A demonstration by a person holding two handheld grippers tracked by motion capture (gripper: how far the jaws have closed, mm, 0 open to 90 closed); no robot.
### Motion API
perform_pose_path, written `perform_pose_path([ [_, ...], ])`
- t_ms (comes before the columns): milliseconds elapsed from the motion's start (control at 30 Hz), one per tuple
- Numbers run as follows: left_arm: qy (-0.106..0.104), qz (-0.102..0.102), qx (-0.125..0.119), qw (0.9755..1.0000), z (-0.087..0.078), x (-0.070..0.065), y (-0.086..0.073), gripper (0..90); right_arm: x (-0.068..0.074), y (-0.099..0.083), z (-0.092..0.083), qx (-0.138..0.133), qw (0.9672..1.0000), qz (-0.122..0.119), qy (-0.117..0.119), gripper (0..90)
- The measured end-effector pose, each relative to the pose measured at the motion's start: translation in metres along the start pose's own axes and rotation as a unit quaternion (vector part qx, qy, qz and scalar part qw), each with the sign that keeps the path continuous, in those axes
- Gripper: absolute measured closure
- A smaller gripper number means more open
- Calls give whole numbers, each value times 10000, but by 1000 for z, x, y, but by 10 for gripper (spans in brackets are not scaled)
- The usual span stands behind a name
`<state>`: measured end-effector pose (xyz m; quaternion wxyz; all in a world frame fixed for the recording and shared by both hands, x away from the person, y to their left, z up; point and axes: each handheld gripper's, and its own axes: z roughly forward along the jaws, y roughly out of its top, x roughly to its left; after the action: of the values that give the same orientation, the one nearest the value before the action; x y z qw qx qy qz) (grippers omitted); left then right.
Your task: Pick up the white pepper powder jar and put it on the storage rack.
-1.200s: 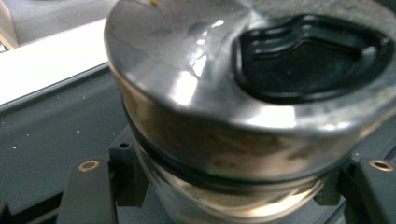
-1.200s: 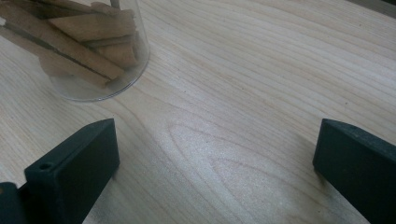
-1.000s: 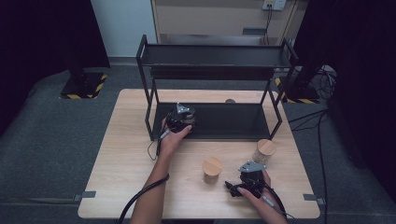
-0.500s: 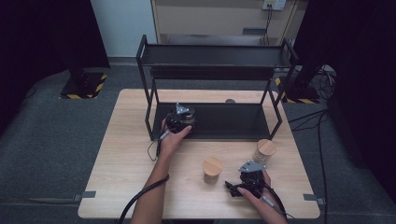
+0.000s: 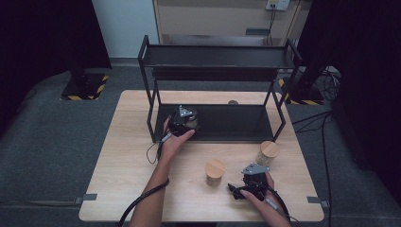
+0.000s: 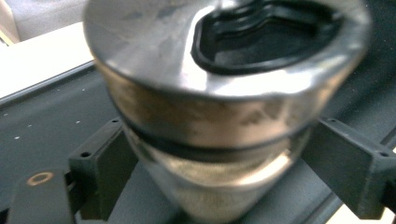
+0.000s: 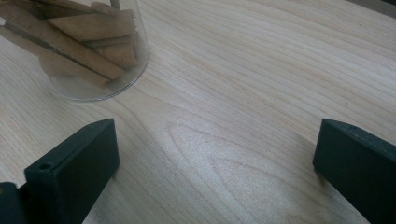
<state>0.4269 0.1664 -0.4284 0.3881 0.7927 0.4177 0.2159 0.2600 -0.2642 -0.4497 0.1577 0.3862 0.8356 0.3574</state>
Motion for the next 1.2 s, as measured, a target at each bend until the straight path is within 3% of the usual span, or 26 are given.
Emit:
perform_pose_path([
  [200, 20, -42, -10, 10000, -12, 0, -3, 84, 0, 0, 0, 0, 10000, 1, 0, 4],
  [500, 18, 111, 31, 9999, -26, -3, -5, 82, 0, 0, 0, 1, 10000, -1, 0, 4],
  [1200, -22, 65, 39, 10000, -61, -11, -21, 61, 0, 0, 0, 3, 10000, -6, -9, 5],
])
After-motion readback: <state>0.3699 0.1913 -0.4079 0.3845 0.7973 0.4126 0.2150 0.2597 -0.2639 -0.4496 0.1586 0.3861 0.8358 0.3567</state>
